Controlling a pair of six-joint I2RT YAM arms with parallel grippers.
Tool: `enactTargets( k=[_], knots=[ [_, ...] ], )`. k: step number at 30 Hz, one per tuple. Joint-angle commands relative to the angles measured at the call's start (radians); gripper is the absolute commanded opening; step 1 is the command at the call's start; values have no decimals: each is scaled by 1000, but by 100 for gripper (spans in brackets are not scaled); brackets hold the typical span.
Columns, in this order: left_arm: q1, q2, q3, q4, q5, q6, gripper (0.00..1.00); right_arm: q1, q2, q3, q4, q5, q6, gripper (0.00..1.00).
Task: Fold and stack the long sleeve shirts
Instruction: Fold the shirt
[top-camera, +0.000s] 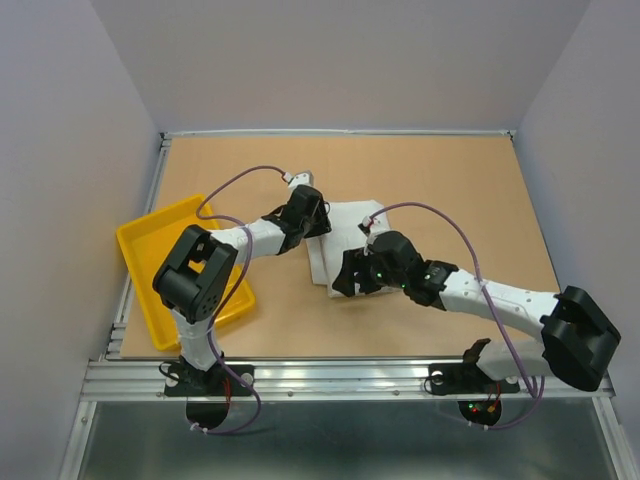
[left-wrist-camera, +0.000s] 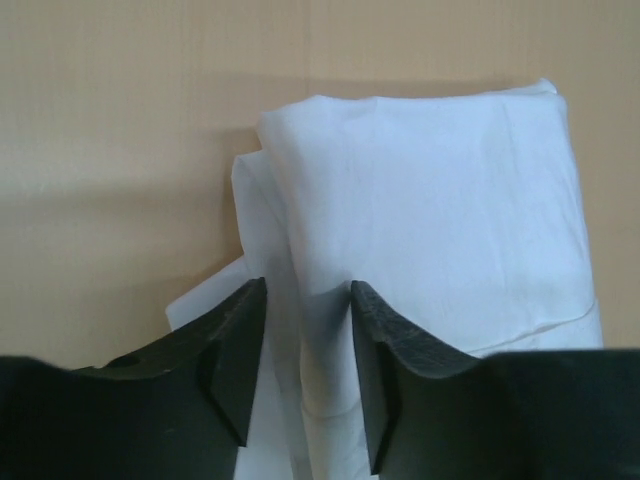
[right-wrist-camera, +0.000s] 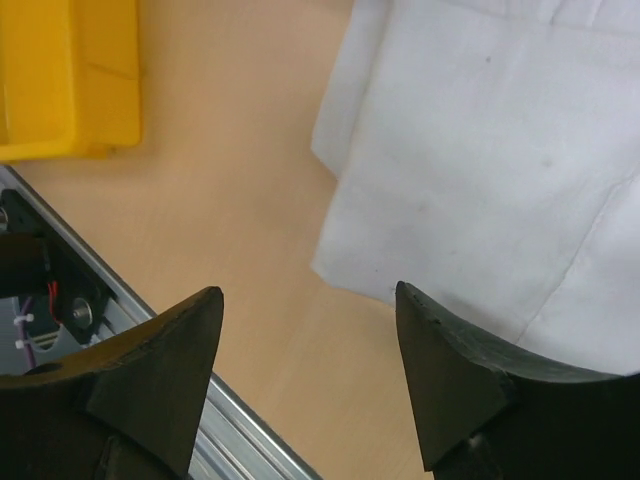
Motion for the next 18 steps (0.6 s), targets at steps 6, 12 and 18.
enactTargets(
  k=[6, 12, 18],
  knots=[
    [7, -195, 65, -94, -52, 4, 69, -109, -122, 124, -128, 217, 33, 75],
    [-18, -271, 33, -122, 63, -115, 54, -329, -145, 82, -145, 58, 112, 37],
    [-35, -168, 117, -93, 90, -104, 42, -357, -115, 56, -38, -137, 130, 23]
  ],
)
